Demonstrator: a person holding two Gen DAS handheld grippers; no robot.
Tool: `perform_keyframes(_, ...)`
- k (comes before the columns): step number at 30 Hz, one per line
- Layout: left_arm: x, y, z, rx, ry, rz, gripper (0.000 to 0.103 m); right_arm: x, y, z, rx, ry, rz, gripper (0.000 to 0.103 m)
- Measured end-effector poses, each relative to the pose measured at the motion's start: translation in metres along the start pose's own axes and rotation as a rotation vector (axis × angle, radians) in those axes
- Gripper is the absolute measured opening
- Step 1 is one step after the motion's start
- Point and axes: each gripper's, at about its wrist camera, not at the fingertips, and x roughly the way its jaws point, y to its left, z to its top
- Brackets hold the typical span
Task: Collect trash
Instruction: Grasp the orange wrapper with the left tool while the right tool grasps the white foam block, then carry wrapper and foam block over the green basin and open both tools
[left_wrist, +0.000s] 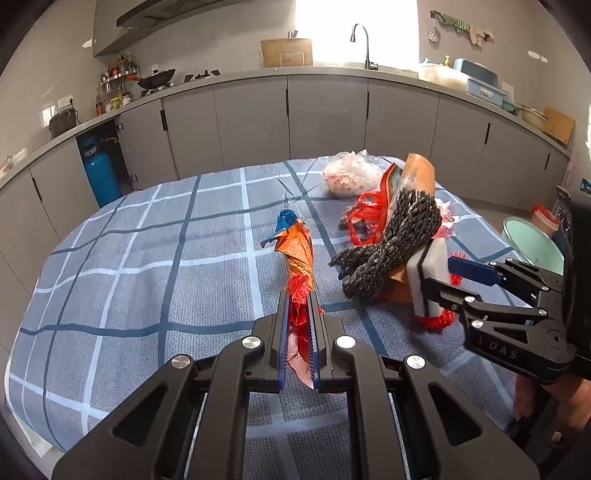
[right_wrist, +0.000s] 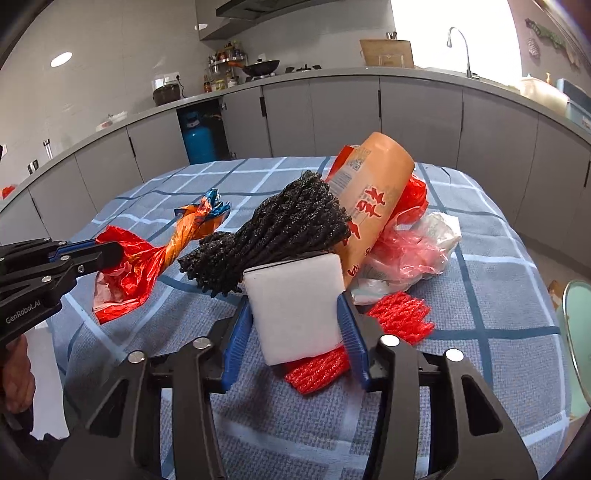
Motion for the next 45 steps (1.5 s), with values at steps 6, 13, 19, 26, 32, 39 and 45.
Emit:
perform_keyframes(6, -0.011, -0.007, 0.007, 0.028, -0.039, 0.013, 0.01, -0.013, 0.001, 0.003, -0.01, -0.006, 0.018, 0.028)
perform_keyframes(13, -0.005, -0.011, 0.006, 0.034, -0.019, -0.003, 0.01, 0.0, 0.002, -0.001, -0.047, -0.003, -0.037, 0.068)
perform_keyframes(19, -0.002, -0.005, 0.007, 0.022, -0.013, 0.001, 0.01, 0.01, 0.002, -0.003, -0.043, 0.024, -0.019, 0.051)
perform_keyframes(26, -0.018, -0.016, 0.021, 0.051, -0.07, -0.01, 0.01, -0.03, -0.001, 0.004, -0.021, -0.069, -0.01, 0.051)
perform_keyframes(32, -0.035, -0.048, 0.046, 0.112, -0.143, -0.06, 0.01, -0.065, -0.023, 0.014, 0.024, -0.151, -0.066, 0.051)
perform_keyframes(39, -0.034, -0.102, 0.067, 0.199, -0.187, -0.157, 0.01, -0.086, -0.067, 0.014, 0.088, -0.188, -0.169, 0.051)
perform_keyframes(45, -0.023, -0.146, 0.078, 0.264, -0.196, -0.228, 0.01, -0.104, -0.115, 0.003, 0.165, -0.193, -0.269, 0.051)
